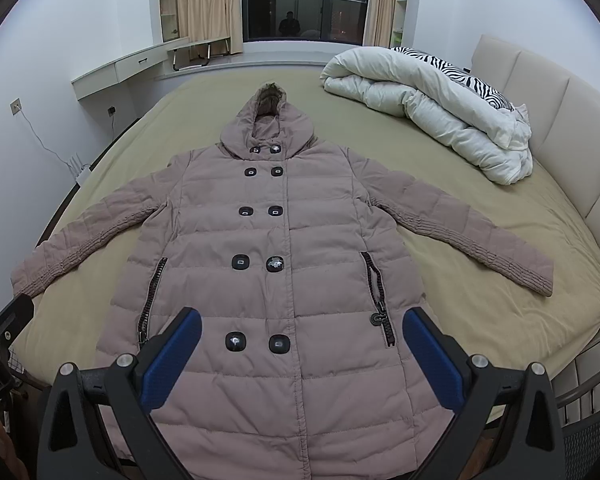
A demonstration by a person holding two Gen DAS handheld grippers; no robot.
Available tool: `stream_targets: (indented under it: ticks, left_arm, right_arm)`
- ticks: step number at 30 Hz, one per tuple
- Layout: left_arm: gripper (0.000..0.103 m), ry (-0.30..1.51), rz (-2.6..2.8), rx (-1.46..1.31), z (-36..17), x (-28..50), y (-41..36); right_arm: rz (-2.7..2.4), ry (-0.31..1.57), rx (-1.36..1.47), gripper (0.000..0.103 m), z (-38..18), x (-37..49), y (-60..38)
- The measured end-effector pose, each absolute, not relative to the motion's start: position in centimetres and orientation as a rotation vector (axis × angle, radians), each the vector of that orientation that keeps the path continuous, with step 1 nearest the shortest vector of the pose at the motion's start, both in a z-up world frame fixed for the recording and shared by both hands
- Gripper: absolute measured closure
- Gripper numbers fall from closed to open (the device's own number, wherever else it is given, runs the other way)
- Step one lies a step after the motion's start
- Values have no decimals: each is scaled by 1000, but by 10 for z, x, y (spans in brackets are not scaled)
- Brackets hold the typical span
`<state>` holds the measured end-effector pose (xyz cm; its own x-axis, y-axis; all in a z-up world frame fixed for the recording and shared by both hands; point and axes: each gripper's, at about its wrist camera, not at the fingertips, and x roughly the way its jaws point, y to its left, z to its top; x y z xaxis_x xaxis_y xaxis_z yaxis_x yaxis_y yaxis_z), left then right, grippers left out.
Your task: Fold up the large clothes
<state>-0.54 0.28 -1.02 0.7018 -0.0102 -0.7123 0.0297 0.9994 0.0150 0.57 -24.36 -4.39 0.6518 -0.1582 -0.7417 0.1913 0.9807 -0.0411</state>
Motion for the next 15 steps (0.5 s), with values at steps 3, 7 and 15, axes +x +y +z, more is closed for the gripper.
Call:
stream_targets:
  ticks: [3, 7, 15]
  left_arm:
    - [0, 793, -22, 25, -10, -5, 3]
    - [0, 785, -8, 30, -16, -9, 4]
    - [0, 803, 0, 31, -41, 5, 3]
  right_arm:
    - [-198, 839, 42, 0, -45, 6, -244]
    - [-197, 840, 43, 0, -46, 7, -244]
    - [-156, 804, 256, 0, -65, 11, -301]
